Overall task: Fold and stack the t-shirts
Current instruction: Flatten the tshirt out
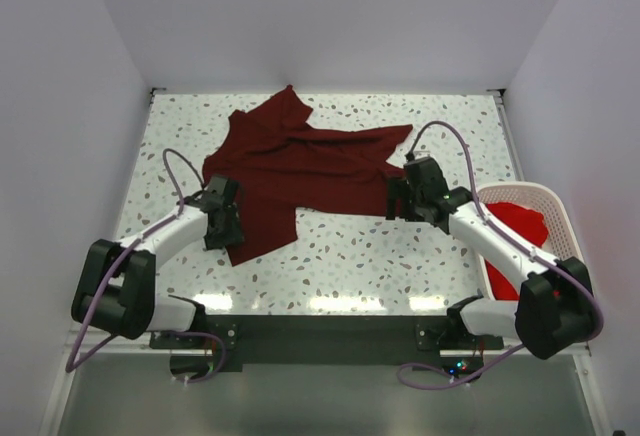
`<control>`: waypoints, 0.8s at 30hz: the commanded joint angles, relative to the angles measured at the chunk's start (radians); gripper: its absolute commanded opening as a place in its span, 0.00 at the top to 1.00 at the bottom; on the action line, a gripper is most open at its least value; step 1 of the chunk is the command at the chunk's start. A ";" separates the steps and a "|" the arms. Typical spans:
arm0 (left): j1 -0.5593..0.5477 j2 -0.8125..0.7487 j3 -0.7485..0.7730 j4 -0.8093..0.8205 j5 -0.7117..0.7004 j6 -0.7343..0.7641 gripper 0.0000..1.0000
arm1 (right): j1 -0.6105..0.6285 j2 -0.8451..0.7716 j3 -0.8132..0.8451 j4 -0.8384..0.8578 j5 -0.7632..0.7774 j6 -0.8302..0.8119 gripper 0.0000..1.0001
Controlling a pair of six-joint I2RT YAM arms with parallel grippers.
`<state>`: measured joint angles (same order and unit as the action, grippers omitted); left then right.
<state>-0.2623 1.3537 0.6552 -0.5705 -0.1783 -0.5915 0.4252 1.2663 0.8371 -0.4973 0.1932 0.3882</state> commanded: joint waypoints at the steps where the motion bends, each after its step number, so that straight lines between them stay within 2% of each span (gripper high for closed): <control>1: -0.035 0.054 -0.006 0.006 -0.052 -0.056 0.50 | 0.001 -0.035 -0.023 0.043 0.032 0.001 0.18; 3: -0.046 0.065 -0.008 0.003 -0.064 -0.067 0.56 | 0.000 -0.035 -0.033 0.049 0.031 0.008 0.18; 5: -0.052 0.073 -0.006 -0.002 -0.069 -0.068 0.67 | 0.001 -0.033 -0.041 0.060 0.035 0.014 0.18; 6: -0.054 0.071 -0.006 -0.006 -0.073 -0.070 0.77 | 0.001 -0.035 -0.047 0.060 0.041 0.020 0.19; 9: -0.054 0.045 0.001 -0.023 -0.085 -0.073 0.93 | 0.001 -0.024 -0.050 0.068 0.072 0.024 0.20; 10: -0.054 0.020 0.012 -0.034 -0.092 -0.076 0.96 | 0.000 -0.019 -0.049 0.060 0.121 0.032 0.20; 13: -0.054 -0.049 0.037 -0.069 -0.110 -0.074 1.00 | -0.040 -0.001 -0.052 0.065 0.150 0.072 0.22; 17: -0.055 -0.137 0.052 -0.085 -0.109 -0.068 1.00 | -0.103 0.066 -0.024 0.091 0.129 0.077 0.24; 24: -0.054 -0.254 0.001 -0.037 -0.066 -0.057 1.00 | -0.154 0.195 0.028 0.149 0.092 0.077 0.37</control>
<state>-0.3145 1.1400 0.6754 -0.6292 -0.2543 -0.6449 0.2855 1.4277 0.8097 -0.4232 0.2760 0.4461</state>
